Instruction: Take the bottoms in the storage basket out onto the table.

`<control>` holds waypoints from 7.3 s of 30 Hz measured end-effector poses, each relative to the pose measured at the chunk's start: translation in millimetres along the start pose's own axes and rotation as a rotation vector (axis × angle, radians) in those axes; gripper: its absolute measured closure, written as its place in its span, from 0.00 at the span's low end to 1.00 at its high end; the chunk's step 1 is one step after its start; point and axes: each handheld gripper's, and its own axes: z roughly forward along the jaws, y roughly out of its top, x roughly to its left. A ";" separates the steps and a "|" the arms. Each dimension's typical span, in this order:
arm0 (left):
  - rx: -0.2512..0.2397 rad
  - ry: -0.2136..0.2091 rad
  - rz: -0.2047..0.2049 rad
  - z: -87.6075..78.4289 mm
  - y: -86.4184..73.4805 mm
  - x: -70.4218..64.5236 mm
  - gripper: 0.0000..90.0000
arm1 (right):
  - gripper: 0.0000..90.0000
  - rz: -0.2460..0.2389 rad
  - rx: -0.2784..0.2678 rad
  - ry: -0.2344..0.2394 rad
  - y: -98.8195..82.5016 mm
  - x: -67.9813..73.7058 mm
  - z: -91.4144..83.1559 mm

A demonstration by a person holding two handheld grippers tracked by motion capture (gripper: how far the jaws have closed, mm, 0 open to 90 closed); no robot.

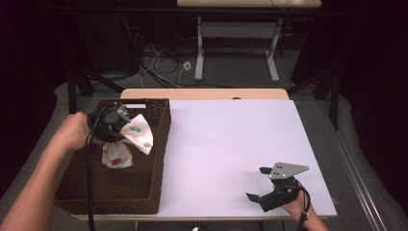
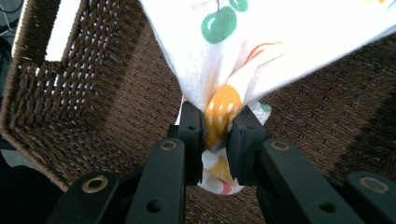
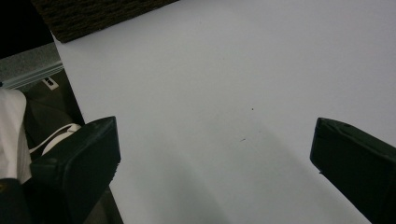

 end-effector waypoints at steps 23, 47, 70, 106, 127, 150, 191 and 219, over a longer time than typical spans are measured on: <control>0.026 0.021 0.071 -13.0 16.8 1.7 0.86 | 0.02 0.001 0.005 -0.003 -0.1 -0.2 0.3; 0.056 0.014 0.128 -26.5 33.9 1.7 0.86 | 0.02 0.001 0.005 -0.001 -0.1 0.2 1.3; 0.048 0.027 0.180 -40.3 54.1 0.7 0.86 | 0.02 0.005 0.005 0.004 -0.4 -0.5 1.1; 0.022 0.022 0.223 -56.5 76.3 -2.9 0.85 | 0.02 0.002 0.008 0.001 -0.1 0.0 0.5; 0.012 0.012 0.261 -64.5 94.4 -9.2 0.86 | 0.02 0.010 0.004 0.003 -0.5 0.0 1.5; 0.014 -0.003 0.329 -72.2 124.8 -22.6 0.85 | 0.02 0.015 0.015 -0.005 -0.5 -0.3 1.3; -0.045 -0.056 0.433 -59.7 185.2 -53.5 0.85 | 0.02 0.004 0.010 0.003 -0.6 -1.0 0.2; -0.072 -0.069 0.448 -52.4 199.6 -63.2 0.85 | 0.02 0.003 0.009 0.003 -0.6 -1.0 0.4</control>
